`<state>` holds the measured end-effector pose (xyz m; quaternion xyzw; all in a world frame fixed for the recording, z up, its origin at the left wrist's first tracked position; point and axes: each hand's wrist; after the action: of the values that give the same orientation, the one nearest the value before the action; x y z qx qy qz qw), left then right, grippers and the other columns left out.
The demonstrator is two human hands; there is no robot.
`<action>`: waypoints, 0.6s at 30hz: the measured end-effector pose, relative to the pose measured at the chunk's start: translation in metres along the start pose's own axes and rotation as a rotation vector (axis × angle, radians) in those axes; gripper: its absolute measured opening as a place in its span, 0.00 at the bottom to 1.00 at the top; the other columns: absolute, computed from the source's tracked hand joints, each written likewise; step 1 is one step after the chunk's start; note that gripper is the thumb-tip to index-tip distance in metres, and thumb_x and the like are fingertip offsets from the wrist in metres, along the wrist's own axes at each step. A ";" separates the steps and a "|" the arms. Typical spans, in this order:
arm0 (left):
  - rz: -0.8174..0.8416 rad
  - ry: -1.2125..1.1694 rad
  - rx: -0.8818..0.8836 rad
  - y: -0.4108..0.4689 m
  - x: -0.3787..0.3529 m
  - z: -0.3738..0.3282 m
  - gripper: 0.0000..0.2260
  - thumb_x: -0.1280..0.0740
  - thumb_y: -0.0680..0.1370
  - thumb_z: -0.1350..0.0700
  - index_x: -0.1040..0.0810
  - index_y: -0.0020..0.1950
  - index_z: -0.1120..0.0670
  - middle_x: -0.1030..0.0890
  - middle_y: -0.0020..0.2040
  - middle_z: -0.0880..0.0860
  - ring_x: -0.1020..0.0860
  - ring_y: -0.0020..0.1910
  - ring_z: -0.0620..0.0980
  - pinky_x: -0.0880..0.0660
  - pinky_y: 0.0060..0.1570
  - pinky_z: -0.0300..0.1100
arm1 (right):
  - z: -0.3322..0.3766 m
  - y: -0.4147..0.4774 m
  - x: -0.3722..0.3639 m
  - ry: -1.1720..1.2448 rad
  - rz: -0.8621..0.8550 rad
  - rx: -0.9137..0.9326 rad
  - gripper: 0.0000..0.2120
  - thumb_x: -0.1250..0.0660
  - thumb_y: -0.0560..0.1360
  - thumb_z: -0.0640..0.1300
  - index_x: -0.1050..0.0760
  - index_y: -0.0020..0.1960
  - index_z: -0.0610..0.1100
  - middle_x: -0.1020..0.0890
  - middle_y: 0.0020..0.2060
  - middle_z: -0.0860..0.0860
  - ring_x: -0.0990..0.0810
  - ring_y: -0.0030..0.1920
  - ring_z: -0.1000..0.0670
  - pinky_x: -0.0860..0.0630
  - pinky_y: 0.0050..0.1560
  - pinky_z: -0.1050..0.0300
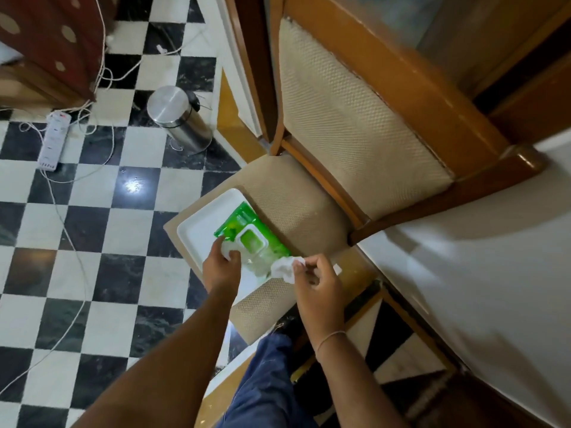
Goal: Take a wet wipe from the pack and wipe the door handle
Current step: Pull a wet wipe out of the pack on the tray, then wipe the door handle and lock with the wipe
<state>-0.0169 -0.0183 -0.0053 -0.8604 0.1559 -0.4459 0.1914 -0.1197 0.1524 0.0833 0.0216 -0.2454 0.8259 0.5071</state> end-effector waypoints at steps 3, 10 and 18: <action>-0.063 0.113 0.016 -0.003 0.015 0.007 0.24 0.35 0.85 0.49 0.32 0.83 0.44 0.16 0.68 0.57 0.16 0.63 0.63 0.18 0.61 0.59 | -0.002 -0.004 0.009 -0.010 -0.001 -0.028 0.05 0.29 0.81 0.48 0.22 0.48 0.53 0.13 0.45 0.54 0.13 0.50 0.54 0.13 0.51 0.50; 0.151 0.446 -0.242 -0.002 0.025 -0.010 0.38 0.33 0.84 0.38 0.44 0.89 0.48 0.27 0.81 0.53 0.27 0.79 0.58 0.24 0.73 0.62 | -0.001 -0.010 0.031 0.003 -0.040 -0.083 0.03 0.29 0.81 0.48 0.22 0.49 0.52 0.12 0.47 0.54 0.12 0.51 0.56 0.14 0.52 0.54; 0.277 0.730 -0.318 -0.018 -0.005 -0.005 0.29 0.46 0.88 0.39 0.33 0.85 0.53 0.44 0.89 0.52 0.44 0.88 0.56 0.44 0.85 0.57 | -0.029 -0.037 0.069 -0.052 -0.144 -0.167 0.01 0.29 0.82 0.45 0.20 0.52 0.50 0.13 0.48 0.57 0.13 0.50 0.59 0.14 0.52 0.56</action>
<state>-0.0220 -0.0009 0.0024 -0.6358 0.3946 -0.6617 0.0466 -0.1153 0.2357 0.0915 0.0180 -0.3243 0.7631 0.5587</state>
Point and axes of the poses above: each hand's wrist, its own y-axis towards the middle knuckle, its own x-axis out of the back of the hand, z = x × y
